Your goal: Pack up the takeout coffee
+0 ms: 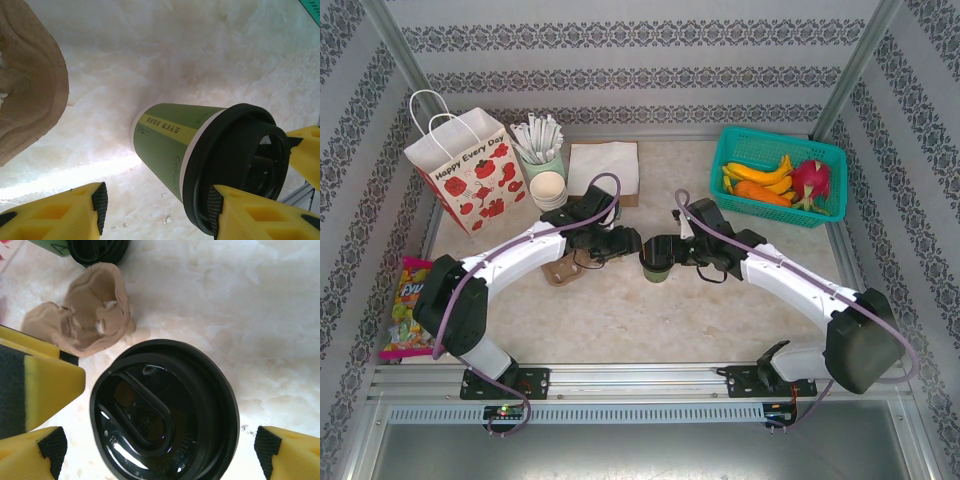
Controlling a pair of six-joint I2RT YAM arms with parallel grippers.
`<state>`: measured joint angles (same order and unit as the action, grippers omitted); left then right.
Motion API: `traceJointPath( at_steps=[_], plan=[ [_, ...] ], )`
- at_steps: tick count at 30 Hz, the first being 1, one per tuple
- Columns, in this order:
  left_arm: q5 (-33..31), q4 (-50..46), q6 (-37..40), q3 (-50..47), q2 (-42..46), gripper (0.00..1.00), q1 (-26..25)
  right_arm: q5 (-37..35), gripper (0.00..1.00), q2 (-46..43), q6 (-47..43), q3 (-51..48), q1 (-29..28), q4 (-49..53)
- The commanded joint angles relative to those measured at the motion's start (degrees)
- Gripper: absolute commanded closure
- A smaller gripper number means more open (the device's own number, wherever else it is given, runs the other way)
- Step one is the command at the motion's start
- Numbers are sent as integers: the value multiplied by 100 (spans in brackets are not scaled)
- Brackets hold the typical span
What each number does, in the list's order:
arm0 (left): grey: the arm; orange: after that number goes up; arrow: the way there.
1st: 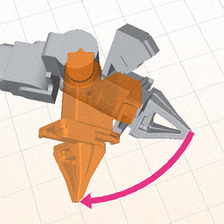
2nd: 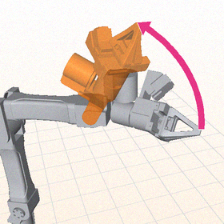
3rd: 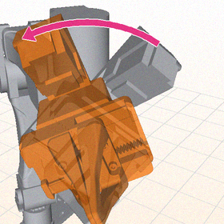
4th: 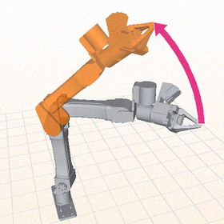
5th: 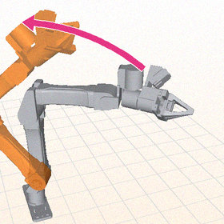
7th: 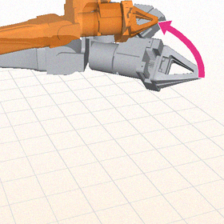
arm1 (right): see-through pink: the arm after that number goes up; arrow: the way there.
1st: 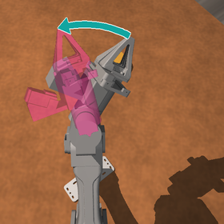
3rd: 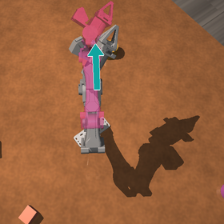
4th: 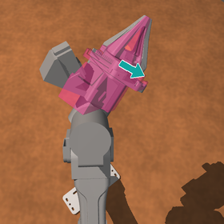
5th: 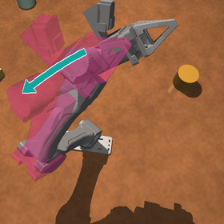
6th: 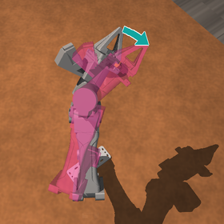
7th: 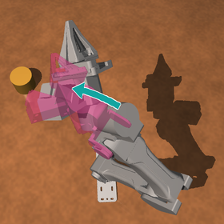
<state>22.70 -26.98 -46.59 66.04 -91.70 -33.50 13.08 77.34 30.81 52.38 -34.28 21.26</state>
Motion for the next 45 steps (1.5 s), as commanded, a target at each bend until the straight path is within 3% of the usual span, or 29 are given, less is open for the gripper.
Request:
traceJointPath(
  at_steps=[1,21,29,33,45],
  plan=[
    [121,197,-134,-124,-76,44,95,-315,2,157,-197,215,-85,272],
    [273,345,-164,-279,-190,45,98,-430,2,573,-108,337,-226,265],
    [7,224,-230,-346,-133,43,133,-605,11,832,-103,189,-224,529],
    [-134,147,-246,-345,-105,35,133,-562,17,1002,-136,-4,-229,556],
    [-739,141,-253,-537,418,15,177,-830,17,1503,-67,-334,-289,720]
  ],
)
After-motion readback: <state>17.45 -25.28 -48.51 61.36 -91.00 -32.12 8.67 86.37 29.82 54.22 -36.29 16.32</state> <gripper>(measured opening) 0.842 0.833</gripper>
